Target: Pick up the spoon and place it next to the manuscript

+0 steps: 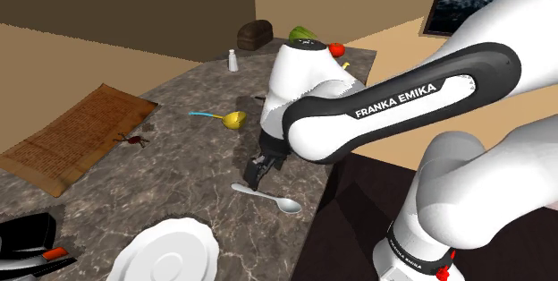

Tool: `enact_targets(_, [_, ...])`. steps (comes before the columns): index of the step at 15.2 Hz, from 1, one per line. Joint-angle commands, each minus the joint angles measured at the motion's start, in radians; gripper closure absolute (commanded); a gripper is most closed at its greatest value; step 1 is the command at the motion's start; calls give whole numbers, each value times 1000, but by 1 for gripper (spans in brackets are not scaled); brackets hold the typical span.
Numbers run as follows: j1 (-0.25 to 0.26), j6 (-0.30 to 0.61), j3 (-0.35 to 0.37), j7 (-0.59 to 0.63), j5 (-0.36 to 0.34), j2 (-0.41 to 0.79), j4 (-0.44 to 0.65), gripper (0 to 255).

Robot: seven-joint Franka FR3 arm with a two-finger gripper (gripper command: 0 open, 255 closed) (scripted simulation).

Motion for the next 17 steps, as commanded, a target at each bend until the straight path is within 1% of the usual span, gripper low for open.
enact_targets(1, [22, 78, 18, 0, 27, 33, -21, 0])
enact_targets(7, [25, 205, 39, -9, 47, 145, -36, 0])
enact_targets(8, [25, 239, 44, -11, 52, 177, -38, 0])
enact_targets(16, [25, 239, 44, -11, 51, 177, -38, 0])
enact_targets(17, [25, 239, 44, -11, 51, 177, -38, 255])
